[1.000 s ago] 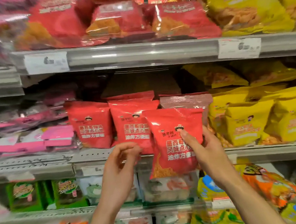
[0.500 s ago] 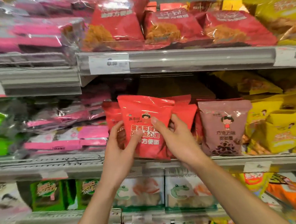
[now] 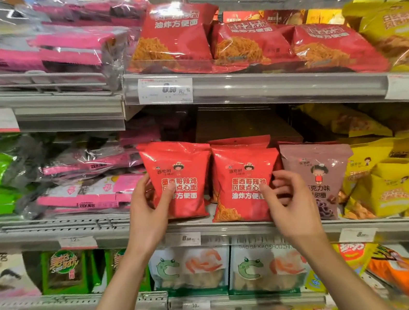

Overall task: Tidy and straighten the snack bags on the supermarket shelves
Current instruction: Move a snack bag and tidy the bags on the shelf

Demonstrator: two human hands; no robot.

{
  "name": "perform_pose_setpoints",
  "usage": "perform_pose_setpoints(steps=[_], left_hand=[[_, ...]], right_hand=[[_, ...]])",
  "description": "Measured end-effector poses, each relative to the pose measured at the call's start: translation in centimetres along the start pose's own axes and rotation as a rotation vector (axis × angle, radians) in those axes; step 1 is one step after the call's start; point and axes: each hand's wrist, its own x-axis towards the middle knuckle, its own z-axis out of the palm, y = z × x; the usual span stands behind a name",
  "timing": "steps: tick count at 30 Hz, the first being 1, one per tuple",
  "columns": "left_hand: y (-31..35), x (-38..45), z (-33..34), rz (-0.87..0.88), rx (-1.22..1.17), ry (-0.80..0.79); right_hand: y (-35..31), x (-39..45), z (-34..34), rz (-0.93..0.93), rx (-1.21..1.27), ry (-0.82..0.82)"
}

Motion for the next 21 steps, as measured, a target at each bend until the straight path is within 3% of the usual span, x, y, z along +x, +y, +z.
perform_pose_setpoints(steps=[5,15,21], left_hand=[[-2.2,0.3,0.3,0.014,0.121,-0.059],[-3.0,0.4,0.2,0.049,0.354,-0.043],[-0.2,-1.5,0.6,0.096,0.498,0.152]], right_hand=[[1.9,-0.6,1.8,0.033,-0.082,-0.136],[1.9,-0.6,2.4,-0.002,-0.061,-0.211],[2.5,0.1,-0.3,0.011,0.001,-0.240]])
